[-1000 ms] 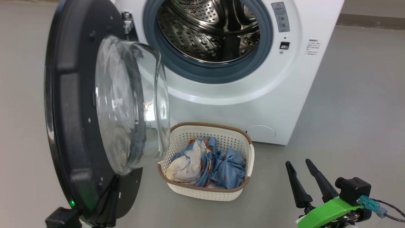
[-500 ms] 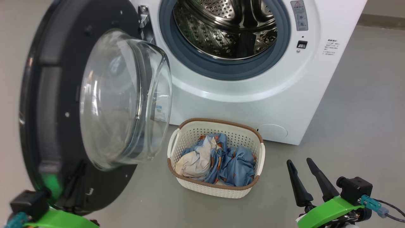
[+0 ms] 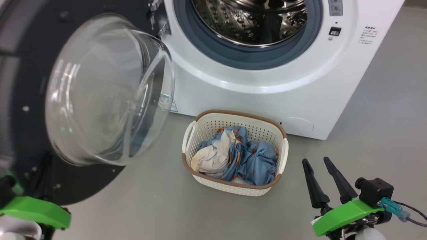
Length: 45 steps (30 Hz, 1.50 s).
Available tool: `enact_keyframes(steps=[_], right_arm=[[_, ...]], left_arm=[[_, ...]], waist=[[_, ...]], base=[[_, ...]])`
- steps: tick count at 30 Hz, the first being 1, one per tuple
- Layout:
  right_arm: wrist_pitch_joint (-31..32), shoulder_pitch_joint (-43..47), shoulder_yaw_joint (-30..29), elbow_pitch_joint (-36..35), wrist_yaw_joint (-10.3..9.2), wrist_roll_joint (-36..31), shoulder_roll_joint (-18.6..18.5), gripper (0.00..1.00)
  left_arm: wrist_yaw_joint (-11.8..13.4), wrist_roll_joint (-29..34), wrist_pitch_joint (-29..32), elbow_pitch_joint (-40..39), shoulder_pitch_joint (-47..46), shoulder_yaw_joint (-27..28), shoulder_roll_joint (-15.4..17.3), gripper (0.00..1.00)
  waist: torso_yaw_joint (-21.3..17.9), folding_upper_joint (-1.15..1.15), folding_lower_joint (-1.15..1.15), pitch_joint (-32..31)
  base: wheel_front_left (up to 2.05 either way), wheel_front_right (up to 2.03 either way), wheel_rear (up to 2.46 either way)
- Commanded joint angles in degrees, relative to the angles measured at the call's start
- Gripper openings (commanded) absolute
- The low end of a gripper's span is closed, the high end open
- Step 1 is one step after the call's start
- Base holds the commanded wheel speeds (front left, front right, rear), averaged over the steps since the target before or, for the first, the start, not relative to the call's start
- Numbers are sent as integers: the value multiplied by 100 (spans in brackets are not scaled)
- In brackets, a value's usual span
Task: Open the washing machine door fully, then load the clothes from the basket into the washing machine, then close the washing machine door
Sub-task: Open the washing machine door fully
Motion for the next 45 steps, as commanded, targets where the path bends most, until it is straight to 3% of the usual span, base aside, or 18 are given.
enact_keyframes(steps=[1,12,30,45], right_arm=[[-69,-189,131,-148,9,-74,29,100],[-69,-333,60,-153,9,-156,143,100],[-69,-653,122,-47,9,-208,212,100],[-69,-638,171,-7,9,-156,222,100]], left_arm=[[12,-39,-68,14,-332,347,368,0],[-208,-49,-90,1097,-1055,337,763,0],[-412,69,-289,3189,-2638,-349,1331,0],[-416,-522,-553,3711,-2921,-1066,1483,0]], waist=[[40,0,0,88],[167,0,0,387],[314,0,0,653],[240,0,0,551]], base=[[0,0,0],[0,0,0],[0,0,0],[0,0,0]])
